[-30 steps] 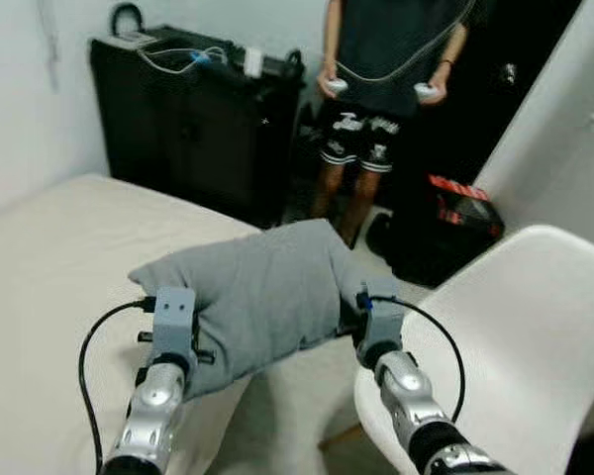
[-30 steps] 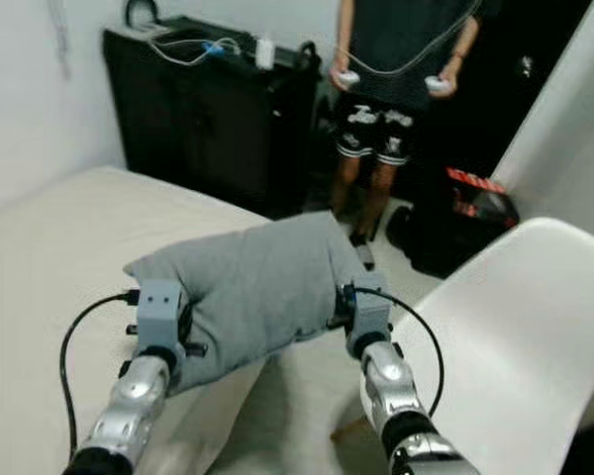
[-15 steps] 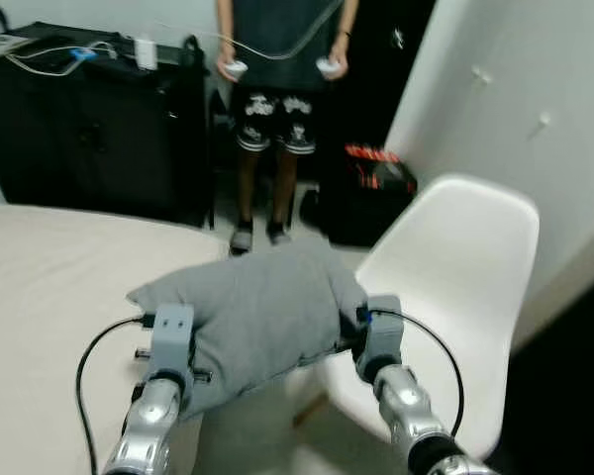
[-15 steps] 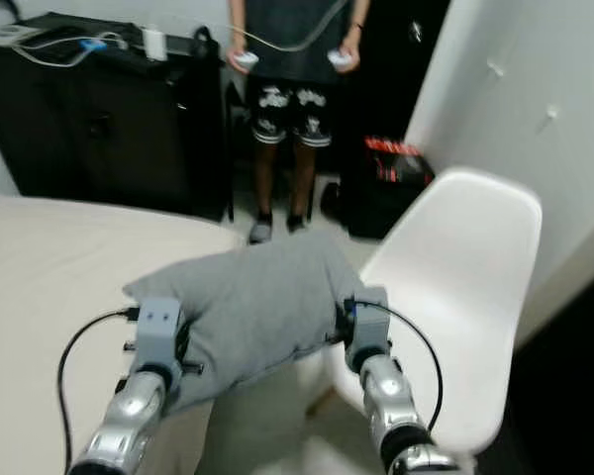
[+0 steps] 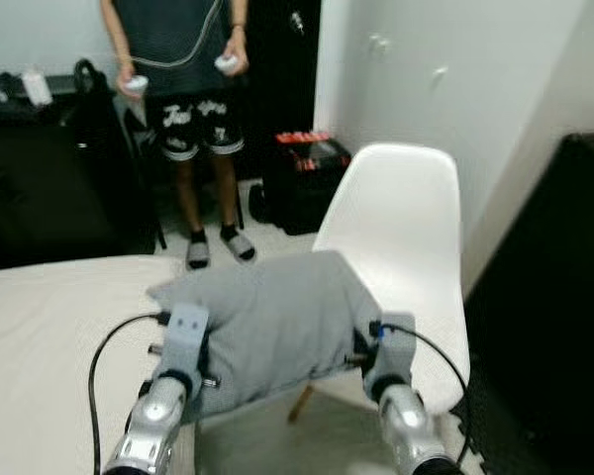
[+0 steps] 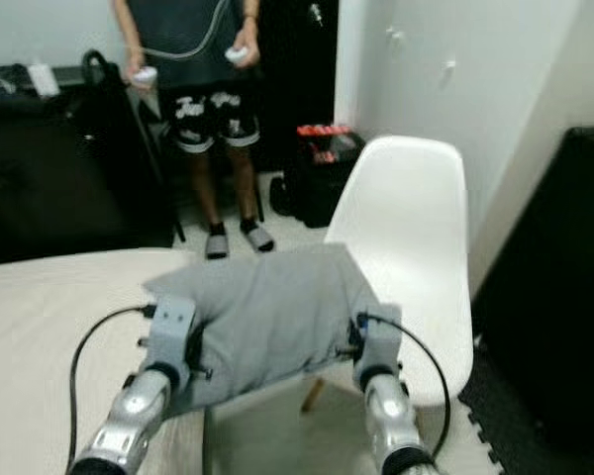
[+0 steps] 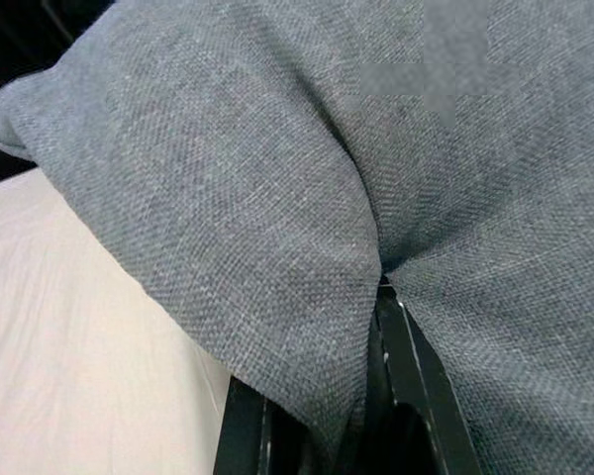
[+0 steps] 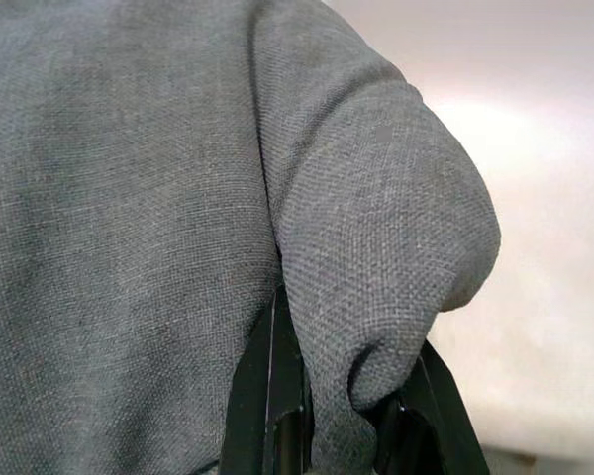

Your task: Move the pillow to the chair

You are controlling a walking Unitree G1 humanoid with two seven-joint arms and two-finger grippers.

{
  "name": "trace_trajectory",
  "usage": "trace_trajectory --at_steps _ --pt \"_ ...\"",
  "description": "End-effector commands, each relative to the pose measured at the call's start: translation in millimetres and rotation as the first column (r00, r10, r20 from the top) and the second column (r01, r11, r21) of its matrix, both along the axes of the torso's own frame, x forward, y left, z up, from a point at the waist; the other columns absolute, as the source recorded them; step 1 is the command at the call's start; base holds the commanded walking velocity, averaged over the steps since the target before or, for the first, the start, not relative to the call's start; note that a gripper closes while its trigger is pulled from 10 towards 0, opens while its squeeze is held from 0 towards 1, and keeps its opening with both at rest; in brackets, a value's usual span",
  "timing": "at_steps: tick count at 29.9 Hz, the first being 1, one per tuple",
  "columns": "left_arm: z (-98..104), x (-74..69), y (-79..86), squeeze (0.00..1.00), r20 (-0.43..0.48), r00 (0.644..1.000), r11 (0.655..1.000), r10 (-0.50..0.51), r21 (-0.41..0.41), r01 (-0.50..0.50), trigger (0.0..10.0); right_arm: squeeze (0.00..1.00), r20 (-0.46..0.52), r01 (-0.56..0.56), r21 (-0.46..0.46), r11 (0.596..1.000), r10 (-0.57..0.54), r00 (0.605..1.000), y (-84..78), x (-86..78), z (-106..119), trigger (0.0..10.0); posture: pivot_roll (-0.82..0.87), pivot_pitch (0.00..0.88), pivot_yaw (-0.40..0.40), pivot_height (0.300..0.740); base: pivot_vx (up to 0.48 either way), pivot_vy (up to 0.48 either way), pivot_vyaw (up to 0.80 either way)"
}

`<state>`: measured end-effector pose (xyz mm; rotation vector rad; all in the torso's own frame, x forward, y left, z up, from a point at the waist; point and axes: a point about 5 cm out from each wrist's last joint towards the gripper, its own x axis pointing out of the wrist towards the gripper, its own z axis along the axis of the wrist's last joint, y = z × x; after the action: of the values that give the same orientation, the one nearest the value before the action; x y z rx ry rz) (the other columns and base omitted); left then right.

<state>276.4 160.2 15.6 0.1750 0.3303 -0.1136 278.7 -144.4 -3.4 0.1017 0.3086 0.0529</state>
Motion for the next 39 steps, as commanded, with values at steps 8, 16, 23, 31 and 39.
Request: trace_trajectory --at_steps 8,16,23,31,39 --pt "11.9 9.2 -7.5 0.00 0.068 0.998 1.000 0.004 -0.019 -0.003 10.0 0.00 0.044 -0.025 -0.006 1.000 0.026 0.999 0.9 8.3 9.1 10.0 0.07 0.000 -0.001 0.740 0.000 0.000 -0.80" --pt "10.9 5.8 -4.8 0.00 0.075 0.996 0.998 0.045 -0.043 -0.042 10.0 0.00 0.047 -0.047 -0.010 0.999 0.048 0.998 2.2 13.0 12.7 10.0 0.08 0.000 -0.037 0.740 0.000 0.000 -0.80" --pt "10.6 4.4 -5.0 0.00 0.076 0.995 0.996 0.063 -0.066 -0.058 10.0 0.00 0.049 -0.065 -0.014 0.998 0.065 0.997 4.0 15.3 14.5 10.0 0.09 0.000 -0.057 0.740 0.000 0.000 -0.80" --pt "8.3 2.3 -4.4 0.00 0.071 0.995 0.996 0.076 -0.057 -0.072 10.0 0.00 0.041 -0.078 -0.018 0.997 0.079 0.996 4.6 15.5 14.0 10.0 0.09 0.000 -0.063 0.740 0.000 0.000 -0.80" --pt "6.6 0.4 -5.0 0.00 0.065 0.995 0.996 0.076 -0.059 -0.072 10.0 0.00 0.029 -0.087 -0.023 0.996 0.088 0.996 5.2 14.3 12.1 10.0 0.09 0.000 -0.054 0.740 0.000 0.000 -0.80"
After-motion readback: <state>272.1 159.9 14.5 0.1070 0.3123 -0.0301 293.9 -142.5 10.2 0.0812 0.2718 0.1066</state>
